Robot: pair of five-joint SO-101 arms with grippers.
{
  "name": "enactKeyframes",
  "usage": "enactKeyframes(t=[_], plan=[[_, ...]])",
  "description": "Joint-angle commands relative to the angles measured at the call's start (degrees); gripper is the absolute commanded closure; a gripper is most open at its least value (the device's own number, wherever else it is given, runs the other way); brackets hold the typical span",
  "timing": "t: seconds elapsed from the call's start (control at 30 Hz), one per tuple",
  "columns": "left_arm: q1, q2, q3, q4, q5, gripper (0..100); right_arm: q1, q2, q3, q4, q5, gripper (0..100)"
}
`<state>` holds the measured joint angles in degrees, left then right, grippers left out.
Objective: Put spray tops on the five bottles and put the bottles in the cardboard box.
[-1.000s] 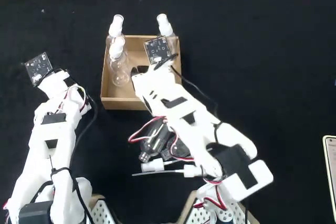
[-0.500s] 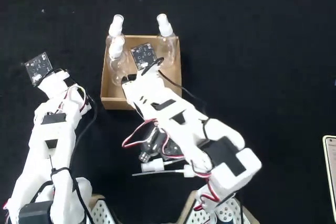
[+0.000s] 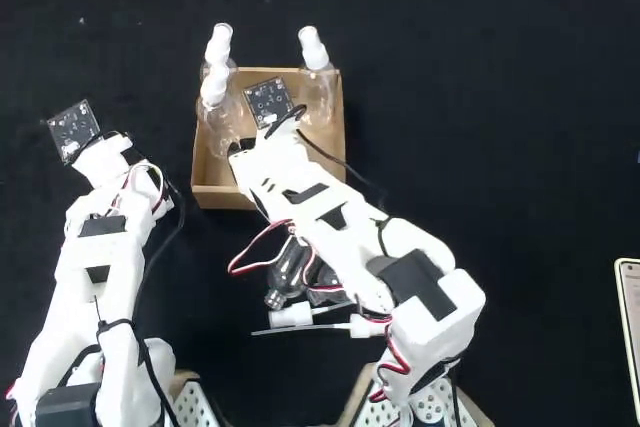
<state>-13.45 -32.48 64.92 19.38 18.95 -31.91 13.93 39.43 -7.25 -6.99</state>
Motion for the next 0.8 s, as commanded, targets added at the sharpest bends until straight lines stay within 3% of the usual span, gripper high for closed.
enactKeyframes(t=[0.0,0.27,0.47,0.57,0.77], plan=[[-0.7,-1.3,-0.4,-0.9,0.5,97,-0.7,-4.3,-0.7,-1.1,0.0,98.7],[-0.7,-1.6,-0.4,-0.9,0.5,97,2.1,-24.2,13.7,-0.3,0.0,98.7],[-0.7,-1.6,-0.4,-0.9,0.5,97,8.8,-36.4,12.8,20.0,0.0,98.7],[-0.7,-1.3,-0.4,-0.9,0.5,97,12.2,-37.3,10.5,26.4,0.0,98.7],[-0.7,-1.3,-0.4,-0.9,0.5,97,16.6,-32.0,7.6,27.3,0.0,98.7]])
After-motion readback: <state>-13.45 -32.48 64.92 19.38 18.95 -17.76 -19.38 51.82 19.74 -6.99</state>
